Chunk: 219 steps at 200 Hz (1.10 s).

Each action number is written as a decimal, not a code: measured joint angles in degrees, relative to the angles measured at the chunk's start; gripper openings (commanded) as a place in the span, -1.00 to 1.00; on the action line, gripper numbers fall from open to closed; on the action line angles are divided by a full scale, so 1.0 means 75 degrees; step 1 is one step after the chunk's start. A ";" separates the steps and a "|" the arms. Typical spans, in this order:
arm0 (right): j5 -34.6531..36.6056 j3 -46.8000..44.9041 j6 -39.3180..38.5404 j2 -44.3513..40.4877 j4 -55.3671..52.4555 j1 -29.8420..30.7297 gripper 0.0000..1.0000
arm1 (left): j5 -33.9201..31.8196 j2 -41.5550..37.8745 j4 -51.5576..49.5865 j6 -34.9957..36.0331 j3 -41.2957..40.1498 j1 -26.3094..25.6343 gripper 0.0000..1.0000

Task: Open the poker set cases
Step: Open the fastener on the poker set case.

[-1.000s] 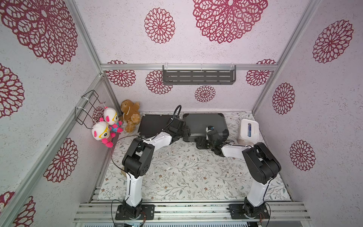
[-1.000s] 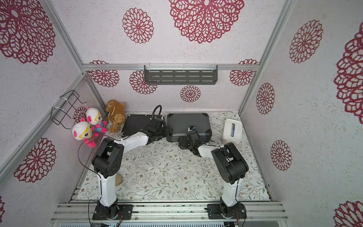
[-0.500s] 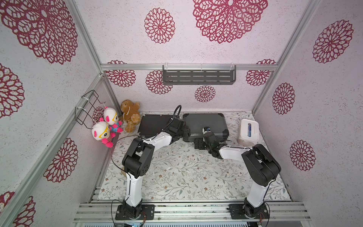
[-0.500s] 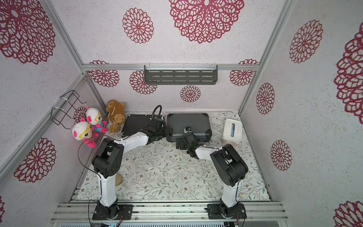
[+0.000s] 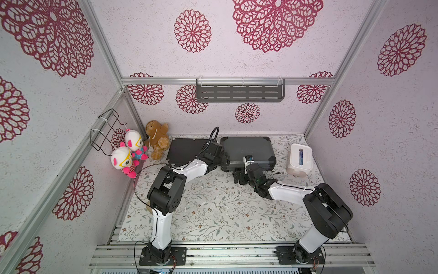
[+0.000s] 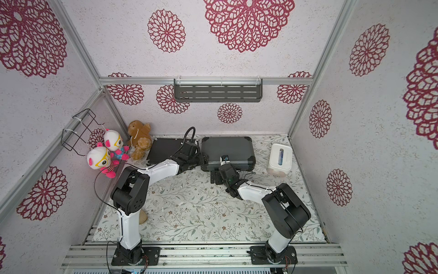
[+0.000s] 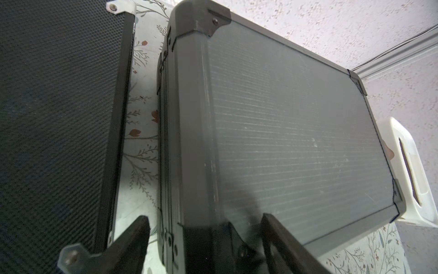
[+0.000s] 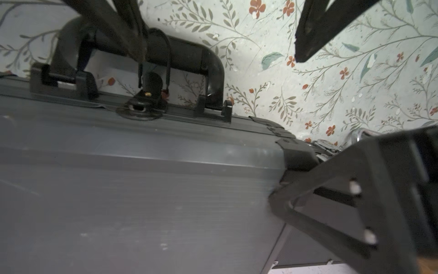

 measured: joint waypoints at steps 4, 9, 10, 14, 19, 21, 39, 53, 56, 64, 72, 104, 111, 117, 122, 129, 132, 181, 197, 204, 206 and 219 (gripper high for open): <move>-0.0041 0.0061 0.0047 0.0050 -0.0026 -0.0064 0.97 | 0.0000 0.0000 0.0000 0.0000 0.0000 0.0000 0.54; -0.0108 0.0137 0.0122 0.0111 -0.0032 -0.0157 0.97 | 0.0000 0.0000 0.0000 0.0000 0.0000 0.0000 0.54; -0.0117 0.0146 0.0128 0.0119 -0.0032 -0.0172 0.97 | 0.0000 0.0000 0.0000 0.0000 0.0000 0.0000 0.54; -0.0189 0.0201 0.0187 0.0181 -0.0032 -0.0254 0.97 | 0.0000 0.0000 0.0000 0.0000 0.0000 0.0000 0.54; -0.0271 0.0248 0.0271 0.0239 -0.0029 -0.0353 0.97 | 0.0003 0.0000 0.0000 -0.0003 0.0000 0.0000 0.54; -0.0303 0.0262 0.0277 0.0256 -0.0026 -0.0379 0.97 | 0.0000 0.0000 0.0000 -0.0003 0.0000 0.0000 0.54; -0.0539 0.0379 0.0513 0.0493 -0.0035 -0.0673 0.97 | 0.0000 0.0000 0.0000 -0.0003 0.0000 0.0000 0.54; -0.0673 0.0504 0.0609 0.0702 -0.0090 -0.0813 0.97 | 0.0000 0.0000 0.0000 -0.0003 0.0000 -0.0003 0.54; -0.0699 0.0533 0.0650 0.0743 -0.0090 -0.0833 0.97 | 0.0000 0.0000 0.0000 0.0000 0.0000 -0.0003 0.54; -0.0778 0.0650 0.0685 0.0889 -0.0117 -0.0860 0.97 | 0.0000 0.0000 0.0003 -0.0003 0.0000 -0.0006 0.54; -0.0868 0.0737 0.0740 0.0988 -0.0187 -0.0854 0.97 | -0.0003 0.0000 0.0000 -0.0003 0.0000 -0.0009 0.54; -0.0965 0.0810 0.0886 0.1122 -0.0169 -0.0758 0.97 | -0.0017 -0.0003 0.0015 -0.0003 -0.0012 -0.0015 0.53; -0.0935 0.0807 0.0915 0.1122 -0.0160 -0.0740 0.97 | -0.0020 -0.0009 0.0032 -0.0003 -0.0026 -0.0015 0.53; -0.0898 0.0778 0.0921 0.1122 -0.0128 -0.0723 0.97 | -0.0020 -0.0020 0.0052 -0.0003 -0.0047 -0.0015 0.54; -0.0877 0.0740 0.0924 0.1119 -0.0079 -0.0705 0.97 | -0.0020 -0.0032 0.0061 -0.0003 -0.0064 -0.0017 0.53; -0.0921 0.0647 0.0944 0.1105 -0.0012 -0.0667 0.98 | -0.0023 -0.0052 0.0058 -0.0003 -0.0082 -0.0026 0.53; -0.0930 0.0597 0.0953 0.1087 0.0029 -0.0644 0.97 | -0.0026 -0.0058 0.0055 0.0000 -0.0090 -0.0029 0.53; -0.0525 -0.0527 0.1058 -0.0195 -0.0291 -0.0303 0.97 | -0.0256 -0.0291 0.0093 0.0026 -0.0373 -0.0163 0.54; -0.0382 -0.0740 0.1148 -0.0705 -0.0466 -0.0361 0.97 | -0.0443 -0.0452 0.0256 0.0061 -0.0624 -0.0256 0.57; -0.0364 -0.0801 0.1247 -0.0895 -0.0513 -0.0431 0.97 | -0.0498 -0.0565 0.0297 0.0105 -0.0766 -0.0303 0.58; -0.0364 -0.0822 0.1282 -0.0956 -0.0522 -0.0460 0.97 | -0.0527 -0.0621 0.0329 0.0131 -0.0828 -0.0326 0.59; -0.0475 -0.0935 0.1582 -0.1291 -0.0551 -0.0723 0.97 | -0.0685 -0.0935 0.0309 0.0294 -0.1189 -0.0466 0.61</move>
